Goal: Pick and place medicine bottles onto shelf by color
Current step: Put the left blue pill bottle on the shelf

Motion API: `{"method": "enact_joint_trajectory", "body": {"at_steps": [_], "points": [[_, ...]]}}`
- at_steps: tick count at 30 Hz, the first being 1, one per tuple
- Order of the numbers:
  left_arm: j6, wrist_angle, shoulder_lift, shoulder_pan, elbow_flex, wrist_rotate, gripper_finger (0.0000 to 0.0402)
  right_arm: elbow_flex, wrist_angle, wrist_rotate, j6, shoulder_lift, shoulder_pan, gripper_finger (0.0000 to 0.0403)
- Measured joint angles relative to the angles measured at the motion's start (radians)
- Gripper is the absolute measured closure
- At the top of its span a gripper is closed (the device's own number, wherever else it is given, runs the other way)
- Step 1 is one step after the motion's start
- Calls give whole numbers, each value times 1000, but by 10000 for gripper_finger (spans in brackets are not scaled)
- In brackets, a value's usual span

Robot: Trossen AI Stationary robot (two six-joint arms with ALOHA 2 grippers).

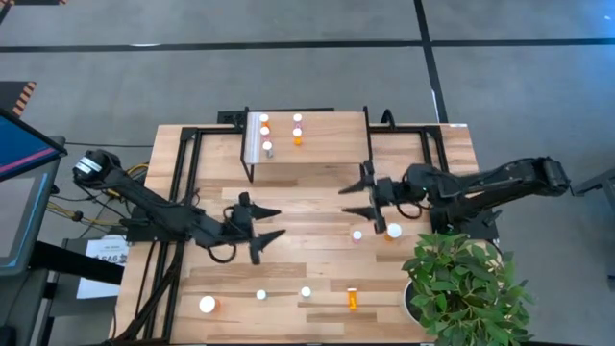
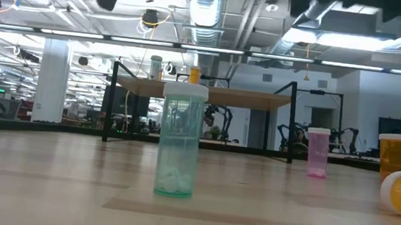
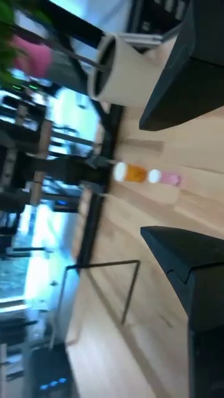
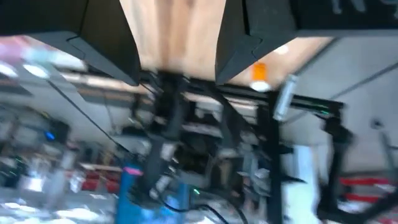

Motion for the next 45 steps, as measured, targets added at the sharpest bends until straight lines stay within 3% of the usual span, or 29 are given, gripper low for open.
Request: {"method": "enact_joint_trajectory", "body": {"at_steps": [6,13,21,25,28,34,45], "points": [[-128,-280,140,0,211,15,150,-1,-45,22,133,13,52,173],[-272,-477,190,-50,288,51,150,-1,-33,29,157,2,112,173],[-451,-646,190,-236,288,-179,150,2,1,87,121,-36,190,173],[-607,-733,190,-296,288,-223,150,55,2,87,112,-61,192,173],[-728,-791,190,-310,285,-203,150,85,-23,88,109,-71,201,173],[-808,-764,190,-312,224,-109,150,89,-48,119,69,-52,253,173],[-815,-716,254,-319,192,42,150,88,-140,197,67,-55,269,173]]}}
